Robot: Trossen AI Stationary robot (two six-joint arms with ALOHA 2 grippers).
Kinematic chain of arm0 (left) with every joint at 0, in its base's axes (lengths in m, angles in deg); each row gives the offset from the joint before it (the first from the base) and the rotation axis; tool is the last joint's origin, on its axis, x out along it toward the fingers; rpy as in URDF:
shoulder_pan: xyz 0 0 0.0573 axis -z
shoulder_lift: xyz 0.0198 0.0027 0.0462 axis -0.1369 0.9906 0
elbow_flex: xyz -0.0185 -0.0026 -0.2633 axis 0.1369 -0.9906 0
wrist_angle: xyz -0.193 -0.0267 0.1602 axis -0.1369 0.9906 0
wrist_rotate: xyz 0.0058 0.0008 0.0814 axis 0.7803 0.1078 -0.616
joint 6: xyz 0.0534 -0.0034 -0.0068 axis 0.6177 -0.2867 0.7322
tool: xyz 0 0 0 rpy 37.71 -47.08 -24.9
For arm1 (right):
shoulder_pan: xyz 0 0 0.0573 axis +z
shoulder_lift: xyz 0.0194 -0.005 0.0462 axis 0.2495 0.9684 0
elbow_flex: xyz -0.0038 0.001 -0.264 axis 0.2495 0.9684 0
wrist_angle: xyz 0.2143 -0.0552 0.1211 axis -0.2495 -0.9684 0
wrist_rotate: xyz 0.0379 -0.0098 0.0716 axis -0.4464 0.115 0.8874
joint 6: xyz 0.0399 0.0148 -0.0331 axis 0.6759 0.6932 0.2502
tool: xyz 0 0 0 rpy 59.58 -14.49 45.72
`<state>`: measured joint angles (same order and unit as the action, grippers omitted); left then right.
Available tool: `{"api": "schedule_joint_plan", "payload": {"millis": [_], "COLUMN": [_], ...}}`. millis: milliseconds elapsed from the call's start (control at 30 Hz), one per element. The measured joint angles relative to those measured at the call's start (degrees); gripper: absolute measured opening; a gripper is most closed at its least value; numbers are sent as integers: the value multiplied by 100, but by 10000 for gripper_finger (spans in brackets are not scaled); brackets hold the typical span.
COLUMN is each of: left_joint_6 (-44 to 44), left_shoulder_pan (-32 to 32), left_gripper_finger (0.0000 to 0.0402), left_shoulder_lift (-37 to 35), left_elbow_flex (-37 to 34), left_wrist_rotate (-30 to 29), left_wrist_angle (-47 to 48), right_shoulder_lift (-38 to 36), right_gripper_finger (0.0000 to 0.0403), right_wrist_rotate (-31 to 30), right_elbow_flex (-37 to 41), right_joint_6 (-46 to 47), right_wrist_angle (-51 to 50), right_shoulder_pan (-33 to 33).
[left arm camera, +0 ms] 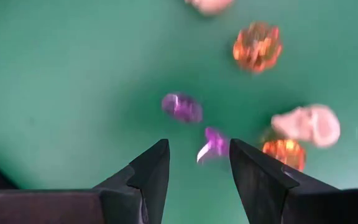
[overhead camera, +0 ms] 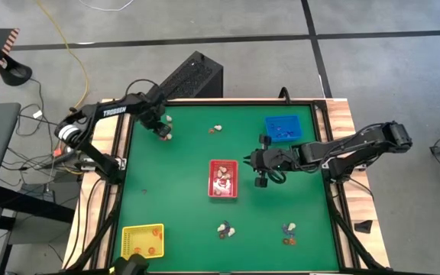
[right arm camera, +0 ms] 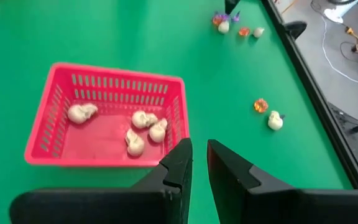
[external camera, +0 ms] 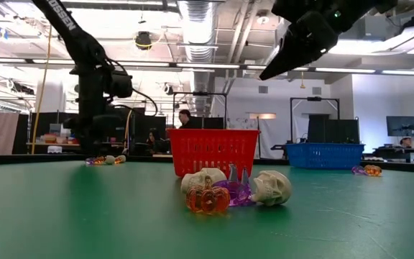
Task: Sort Halloween decoration
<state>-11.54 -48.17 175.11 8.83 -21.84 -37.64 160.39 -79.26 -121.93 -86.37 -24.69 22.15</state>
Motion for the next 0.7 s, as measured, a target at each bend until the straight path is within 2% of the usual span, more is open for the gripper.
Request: {"api": "schedule_joint_plan", "payload": {"millis": [167, 333, 700], "left_joint_6": [-21, -54, -115], "left_shoulder_pan": [52, 45, 60], "left_gripper_finger": [157, 157, 155], "left_shoulder_lift": [69, 71, 86], "left_elbow_flex": [1, 2, 2], "left_wrist_rotate": [-57, -609, -434], "left_wrist_angle": [-496, -569, -443], "right_shoulder_lift": [1, 1, 1], "right_gripper_finger": [81, 81, 81], "right_wrist_rotate": [-2, 7, 22], "right_elbow_flex": [0, 0, 0], "right_joint_6": [15, 19, 36], "right_wrist_angle": [-82, -82, -77], "right_shoulder_pan": [0, 0, 0]}}
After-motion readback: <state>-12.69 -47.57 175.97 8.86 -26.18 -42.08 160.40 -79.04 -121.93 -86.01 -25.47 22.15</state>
